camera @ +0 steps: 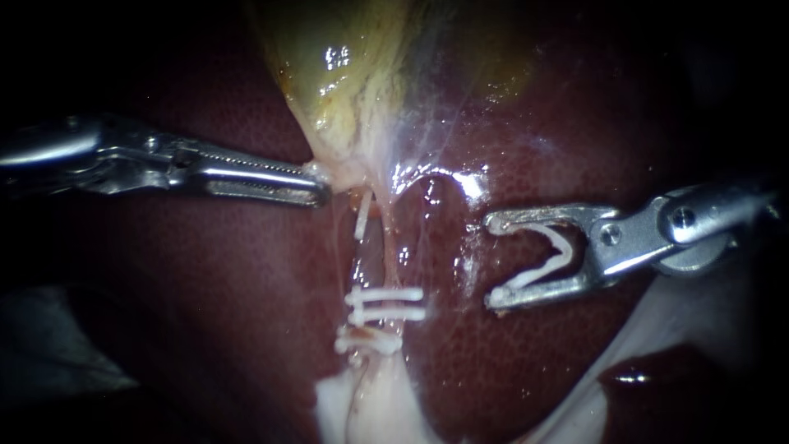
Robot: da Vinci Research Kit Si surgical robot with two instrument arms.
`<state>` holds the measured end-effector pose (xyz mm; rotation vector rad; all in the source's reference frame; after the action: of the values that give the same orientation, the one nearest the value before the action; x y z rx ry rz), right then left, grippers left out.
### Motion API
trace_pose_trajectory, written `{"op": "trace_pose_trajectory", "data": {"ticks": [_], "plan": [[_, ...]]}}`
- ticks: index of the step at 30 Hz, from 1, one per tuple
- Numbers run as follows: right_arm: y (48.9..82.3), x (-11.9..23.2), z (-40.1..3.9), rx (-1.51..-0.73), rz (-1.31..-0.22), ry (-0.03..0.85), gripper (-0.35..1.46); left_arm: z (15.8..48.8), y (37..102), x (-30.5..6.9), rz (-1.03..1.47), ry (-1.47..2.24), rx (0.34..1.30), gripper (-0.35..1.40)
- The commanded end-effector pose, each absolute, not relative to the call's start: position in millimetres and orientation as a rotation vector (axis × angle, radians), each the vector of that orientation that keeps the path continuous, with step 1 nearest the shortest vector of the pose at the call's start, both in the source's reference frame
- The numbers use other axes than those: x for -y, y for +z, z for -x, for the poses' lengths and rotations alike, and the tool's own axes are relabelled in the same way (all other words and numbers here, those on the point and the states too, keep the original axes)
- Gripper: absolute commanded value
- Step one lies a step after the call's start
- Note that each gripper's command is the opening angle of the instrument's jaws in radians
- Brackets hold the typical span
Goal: Clipping third clip right tube
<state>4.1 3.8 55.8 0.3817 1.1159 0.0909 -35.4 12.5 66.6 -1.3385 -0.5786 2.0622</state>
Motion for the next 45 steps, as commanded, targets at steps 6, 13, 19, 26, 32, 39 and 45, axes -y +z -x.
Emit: {"op": "trace_pose_trajectory", "data": {"ticks": [6,13,19,26,32,39,45], "plan": [[55.8,-3.8,-3.8,-1.116,-0.382,0.090,0.50,32.3,63.1,-14.5,1.338,2.042,0.581,-0.35],[56.2,-4.1,-5.5,-1.112,-0.382,0.102,0.50,29.9,61.0,-15.3,1.348,2.022,0.558,-0.35],[58.7,-4.0,-9.2,-1.088,-0.447,0.214,0.50,30.3,61.1,-15.1,1.347,2.022,0.554,-0.35],[63.9,-3.8,-13.5,-1.058,-0.472,0.310,0.50,30.4,61.0,-14.9,1.346,2.022,0.552,-0.35],[67.5,-3.6,-15.7,-1.073,-0.521,0.372,0.50,30.5,60.8,-14.8,1.345,2.021,0.550,-0.35],[69.1,-4.2,-17.9,-1.172,-0.659,0.491,0.50,30.7,60.7,-14.7,1.345,2.021,0.549,-0.35],[68.9,-4.5,-19.2,-1.289,-0.781,0.582,0.50,30.7,60.7,-14.7,1.345,2.021,0.549,-0.35]]}}
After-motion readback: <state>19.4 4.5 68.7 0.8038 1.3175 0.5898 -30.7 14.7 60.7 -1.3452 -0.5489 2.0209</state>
